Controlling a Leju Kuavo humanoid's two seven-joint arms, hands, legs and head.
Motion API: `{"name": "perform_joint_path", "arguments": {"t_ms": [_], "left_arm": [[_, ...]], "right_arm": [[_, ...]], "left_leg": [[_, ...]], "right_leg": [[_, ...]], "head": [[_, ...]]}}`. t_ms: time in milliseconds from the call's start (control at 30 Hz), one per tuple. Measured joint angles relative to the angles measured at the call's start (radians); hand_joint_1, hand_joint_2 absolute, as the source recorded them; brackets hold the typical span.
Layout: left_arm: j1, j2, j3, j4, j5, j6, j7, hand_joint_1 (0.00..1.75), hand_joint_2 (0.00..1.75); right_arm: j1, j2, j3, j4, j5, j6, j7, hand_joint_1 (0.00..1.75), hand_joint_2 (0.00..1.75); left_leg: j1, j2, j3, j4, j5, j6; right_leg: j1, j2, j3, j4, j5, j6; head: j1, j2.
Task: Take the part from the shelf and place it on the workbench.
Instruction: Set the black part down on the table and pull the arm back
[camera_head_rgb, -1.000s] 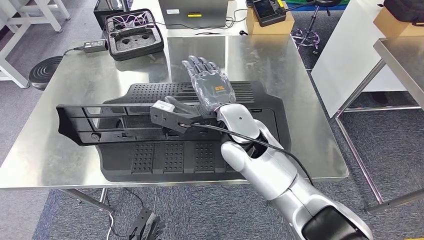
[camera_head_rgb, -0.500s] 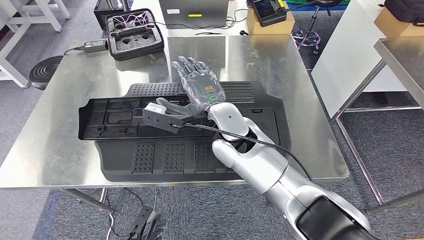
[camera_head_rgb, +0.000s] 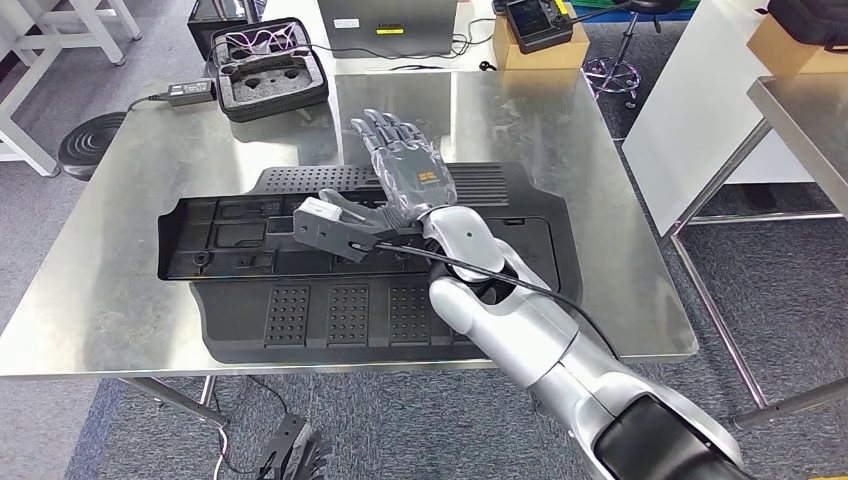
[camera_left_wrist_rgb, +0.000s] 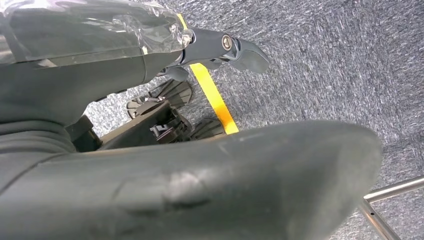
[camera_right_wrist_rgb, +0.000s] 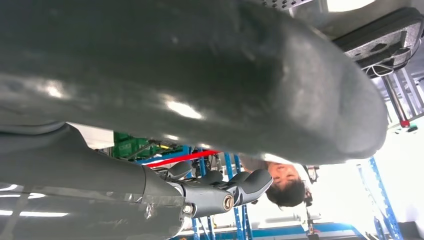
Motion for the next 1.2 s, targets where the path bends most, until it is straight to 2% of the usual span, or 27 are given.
{"name": "perform_joint_path", "arguments": {"t_ms": [100,267,400,600,700,833,933,1033,1133,1200], "left_arm": [[0.0,0.0,0.0,0.0,0.0,0.001,0.0,0.0,0.0],[0.009,0.0,0.0,0.0,0.008,0.009,-0.004,0.0,0.0],[0.023,0.0,0.002,0.0,0.019,0.017,-0.013,0.0,0.0],[0.044,0.001,0.013,0.0,0.047,0.04,-0.02,0.0,0.0],[0.06,0.003,0.026,0.001,0.058,0.048,-0.019,0.0,0.0],[0.076,0.011,0.044,0.003,0.08,0.059,-0.022,0.0,1.75],[0.101,0.021,0.063,0.006,0.102,0.069,-0.029,0.0,1.75],[0.117,0.029,0.079,0.01,0.127,0.074,-0.036,0.0,1.75],[0.137,0.033,0.097,0.013,0.151,0.075,-0.038,0.0,1.75],[0.152,0.035,0.106,0.016,0.16,0.078,-0.037,0.0,1.75]], "right_arm": [[0.003,-0.001,-0.002,-0.001,-0.007,-0.016,0.0,0.0,0.0],[0.055,-0.032,-0.05,-0.091,-0.072,-0.115,0.004,0.0,0.0],[0.122,-0.095,-0.127,-0.256,-0.084,-0.152,0.021,0.0,0.0],[0.25,-0.207,-0.273,-0.5,0.037,-0.125,0.141,0.0,0.0],[0.325,-0.262,-0.378,-0.604,0.074,-0.112,0.166,0.0,0.0],[0.425,-0.323,-0.496,-0.734,0.107,-0.083,0.178,0.0,0.0],[0.493,-0.36,-0.606,-0.833,0.12,-0.056,0.186,0.0,0.0],[0.538,-0.384,-0.669,-0.89,0.119,-0.019,0.214,0.0,0.0],[0.604,-0.407,-0.758,-0.916,0.079,0.015,0.255,0.0,0.0],[0.642,-0.416,-0.828,-0.917,0.047,0.017,0.252,0.0,0.0]], "left_leg": [[0.0,0.0,0.0,0.0,0.0,0.0],[-0.001,0.0,0.001,0.0,0.0,0.0],[-0.001,0.0,0.002,0.0,-0.001,0.001],[-0.001,0.0,0.005,0.0,-0.002,0.003],[-0.002,0.001,0.006,0.0,-0.004,0.005],[-0.002,0.002,0.009,0.0,-0.006,0.006],[-0.002,0.003,0.011,0.0,-0.008,0.007],[-0.001,0.006,0.013,0.0,-0.01,0.006],[-0.002,0.004,0.014,-0.001,-0.011,0.007],[-0.002,0.004,0.015,-0.001,-0.011,0.008]], "right_leg": [[0.0,0.0,0.0,0.0,0.0,0.0],[0.0,0.0,0.001,0.0,0.0,0.0],[0.0,0.0,0.001,-0.002,0.0,0.0],[0.0,0.0,0.005,-0.004,-0.001,0.001],[0.0,0.001,0.007,-0.005,-0.001,0.002],[0.0,0.003,0.01,-0.006,-0.002,0.004],[0.0,0.003,0.012,-0.006,-0.004,0.006],[0.0,0.006,0.013,-0.006,-0.005,0.006],[0.0,0.005,0.015,-0.006,-0.006,0.007],[0.0,0.005,0.015,-0.007,-0.006,0.008]], "head": [[0.0,0.0],[0.0,0.0],[0.0,0.0],[0.0,0.0],[0.001,0.0],[0.0,0.0],[0.003,0.0],[0.001,0.0],[0.001,0.0],[0.002,0.0]]}}
